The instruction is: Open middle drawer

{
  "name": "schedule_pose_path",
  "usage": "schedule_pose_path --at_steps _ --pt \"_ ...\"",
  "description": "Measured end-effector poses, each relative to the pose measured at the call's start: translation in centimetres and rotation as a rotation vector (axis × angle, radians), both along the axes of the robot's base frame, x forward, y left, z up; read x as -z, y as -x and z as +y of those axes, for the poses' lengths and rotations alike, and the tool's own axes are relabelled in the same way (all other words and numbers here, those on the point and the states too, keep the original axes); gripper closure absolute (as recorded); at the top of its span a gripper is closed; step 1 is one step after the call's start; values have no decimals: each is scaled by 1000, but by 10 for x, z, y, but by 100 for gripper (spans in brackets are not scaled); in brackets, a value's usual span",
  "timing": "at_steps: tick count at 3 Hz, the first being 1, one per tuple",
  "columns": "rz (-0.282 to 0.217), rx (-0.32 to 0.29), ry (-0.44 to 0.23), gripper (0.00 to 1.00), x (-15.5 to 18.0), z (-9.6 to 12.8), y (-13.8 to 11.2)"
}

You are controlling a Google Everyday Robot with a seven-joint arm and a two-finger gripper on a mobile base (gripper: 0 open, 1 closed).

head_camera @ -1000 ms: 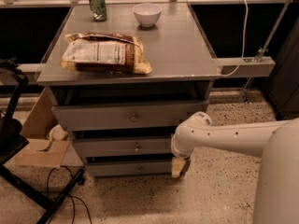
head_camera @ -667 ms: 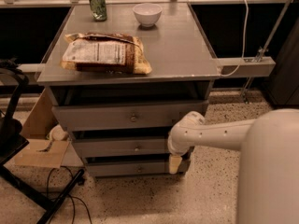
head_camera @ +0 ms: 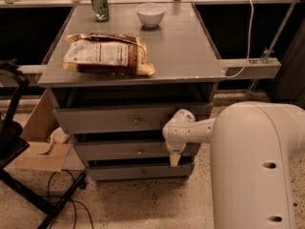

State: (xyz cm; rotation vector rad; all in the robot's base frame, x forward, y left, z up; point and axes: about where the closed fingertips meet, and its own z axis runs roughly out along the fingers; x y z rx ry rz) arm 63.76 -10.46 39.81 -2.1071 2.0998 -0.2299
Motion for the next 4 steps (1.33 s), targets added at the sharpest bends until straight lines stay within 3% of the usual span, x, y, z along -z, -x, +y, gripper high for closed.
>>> schedule_pose_path --at_steps 2,3,4 --pt "93 21 60 69 8 -25 17" --pt "93 21 60 94 5 -25 17" --pt "98 23 61 100 5 -27 21"
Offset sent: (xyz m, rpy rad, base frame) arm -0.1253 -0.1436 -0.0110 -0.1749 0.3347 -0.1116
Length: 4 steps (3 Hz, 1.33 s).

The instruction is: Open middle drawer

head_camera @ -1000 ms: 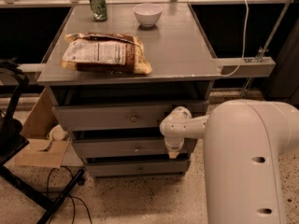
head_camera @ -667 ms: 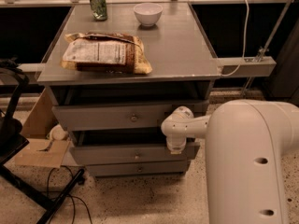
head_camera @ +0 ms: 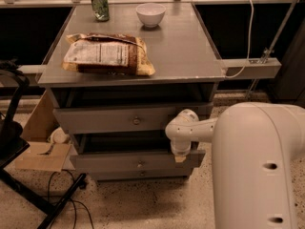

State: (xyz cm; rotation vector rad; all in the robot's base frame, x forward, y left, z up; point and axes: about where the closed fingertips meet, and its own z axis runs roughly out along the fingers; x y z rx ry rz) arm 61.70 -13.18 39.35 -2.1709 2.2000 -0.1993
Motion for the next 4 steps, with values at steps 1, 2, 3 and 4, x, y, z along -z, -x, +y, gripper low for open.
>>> schedule_pose_path --at_steps 1,2,3,4 --pt "18 8 4 100 0 -7 12" --pt "30 15 6 100 0 -10 21" --pt "54 19 5 100 -4 -12 35" --pt "57 18 5 100 -2 -11 36"
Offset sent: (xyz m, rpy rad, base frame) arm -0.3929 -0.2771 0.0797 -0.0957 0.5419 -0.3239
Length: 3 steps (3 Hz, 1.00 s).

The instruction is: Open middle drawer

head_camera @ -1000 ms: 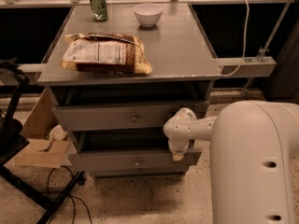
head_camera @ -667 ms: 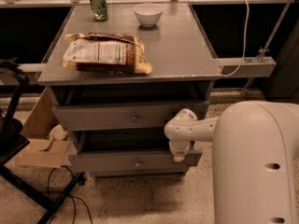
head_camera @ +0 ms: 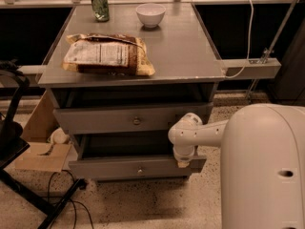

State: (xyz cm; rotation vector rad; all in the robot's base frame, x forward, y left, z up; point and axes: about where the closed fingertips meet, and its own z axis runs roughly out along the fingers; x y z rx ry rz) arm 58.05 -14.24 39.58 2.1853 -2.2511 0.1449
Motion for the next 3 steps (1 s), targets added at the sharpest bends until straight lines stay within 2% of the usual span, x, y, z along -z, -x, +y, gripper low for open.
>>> schedule_pose_path --at_steps 3 --pt "35 19 -1 100 -1 -10 23"
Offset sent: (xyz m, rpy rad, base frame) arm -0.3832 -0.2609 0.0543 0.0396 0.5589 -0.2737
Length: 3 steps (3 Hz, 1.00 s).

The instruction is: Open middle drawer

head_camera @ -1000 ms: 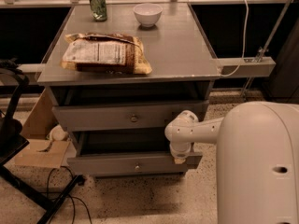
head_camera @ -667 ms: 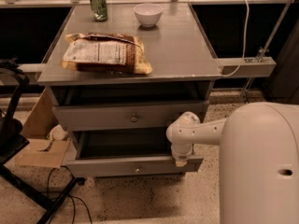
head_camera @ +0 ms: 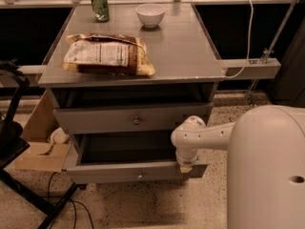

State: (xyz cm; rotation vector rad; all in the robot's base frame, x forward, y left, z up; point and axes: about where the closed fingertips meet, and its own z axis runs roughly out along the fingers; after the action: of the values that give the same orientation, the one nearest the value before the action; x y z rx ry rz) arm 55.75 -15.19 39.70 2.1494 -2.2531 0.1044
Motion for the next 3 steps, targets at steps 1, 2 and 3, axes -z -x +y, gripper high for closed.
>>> schedule_pose_path --at_steps 1,2,3 --pt "1 7 -2 100 -1 -3 9" --pt "-27 11 -15 100 -6 -1 9" --pt "-34 14 -18 100 -6 -4 17"
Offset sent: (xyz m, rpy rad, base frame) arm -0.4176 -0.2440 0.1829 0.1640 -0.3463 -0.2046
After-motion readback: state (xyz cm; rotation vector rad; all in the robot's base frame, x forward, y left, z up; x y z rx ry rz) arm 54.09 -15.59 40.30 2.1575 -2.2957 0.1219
